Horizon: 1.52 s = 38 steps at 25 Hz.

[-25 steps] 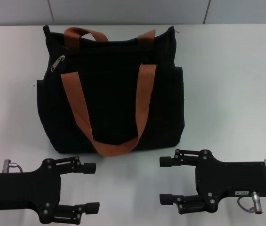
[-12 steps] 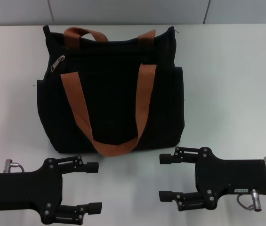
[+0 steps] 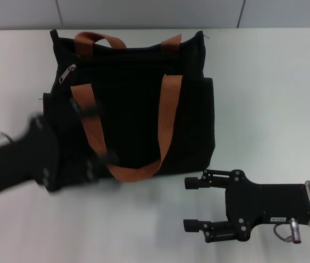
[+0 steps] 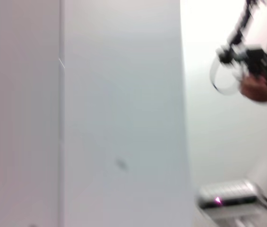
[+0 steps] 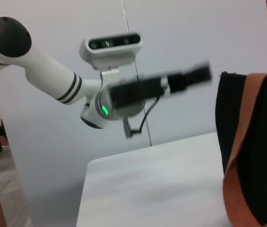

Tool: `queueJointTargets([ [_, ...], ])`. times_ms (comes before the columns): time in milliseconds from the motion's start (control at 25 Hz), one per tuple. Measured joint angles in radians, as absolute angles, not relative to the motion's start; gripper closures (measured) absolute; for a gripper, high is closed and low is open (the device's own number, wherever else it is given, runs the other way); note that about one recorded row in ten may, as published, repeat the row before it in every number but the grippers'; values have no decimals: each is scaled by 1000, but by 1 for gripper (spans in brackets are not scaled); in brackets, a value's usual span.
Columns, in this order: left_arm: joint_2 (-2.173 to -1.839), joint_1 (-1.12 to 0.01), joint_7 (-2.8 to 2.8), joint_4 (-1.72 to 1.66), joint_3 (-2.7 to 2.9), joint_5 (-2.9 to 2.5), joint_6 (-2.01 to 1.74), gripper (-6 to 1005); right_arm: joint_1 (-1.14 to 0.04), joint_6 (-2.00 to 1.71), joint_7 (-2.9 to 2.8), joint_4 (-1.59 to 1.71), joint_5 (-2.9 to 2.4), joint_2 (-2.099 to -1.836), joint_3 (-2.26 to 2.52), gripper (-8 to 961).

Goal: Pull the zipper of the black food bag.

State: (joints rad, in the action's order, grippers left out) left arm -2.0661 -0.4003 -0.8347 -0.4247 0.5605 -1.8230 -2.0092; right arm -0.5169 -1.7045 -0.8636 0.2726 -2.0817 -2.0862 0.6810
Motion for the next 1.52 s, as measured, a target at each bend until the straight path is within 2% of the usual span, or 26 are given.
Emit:
queueJointTargets([
  [320, -2055, -364, -854, -420, 530, -1451, -1954, 167, -508, -1705, -864, 271, -2081, -2086, 681, 178],
  [480, -2005, -347, -879, -427, 492, -1452, -1852, 168, -508, -1709, -864, 275, -2081, -2085, 680, 178],
  [520, -1963, -332, -899, -429, 494, -1494, -1796, 168, -508, -1709, -864, 276, -2081, -2085, 680, 178],
  [560, -1963, -332, -899, -429, 494, -1494, -1796, 168, -508, -1709, -863, 277, -2081, -2084, 680, 178],
  [680, -1932, -314, -917, -451, 497, -1581, -1758, 168, -508, -1709, -863, 279, -2081, -2083, 680, 178],
  [920, -1941, -306, -916, -502, 497, -1705, -1737, 168, -513, -1706, -863, 279, -2080, -2081, 680, 178],
  [1520, -1980, -435, -911, -524, 546, -1854, -1504, 168, -514, -1710, -862, 278, -2075, -2083, 678, 178],
])
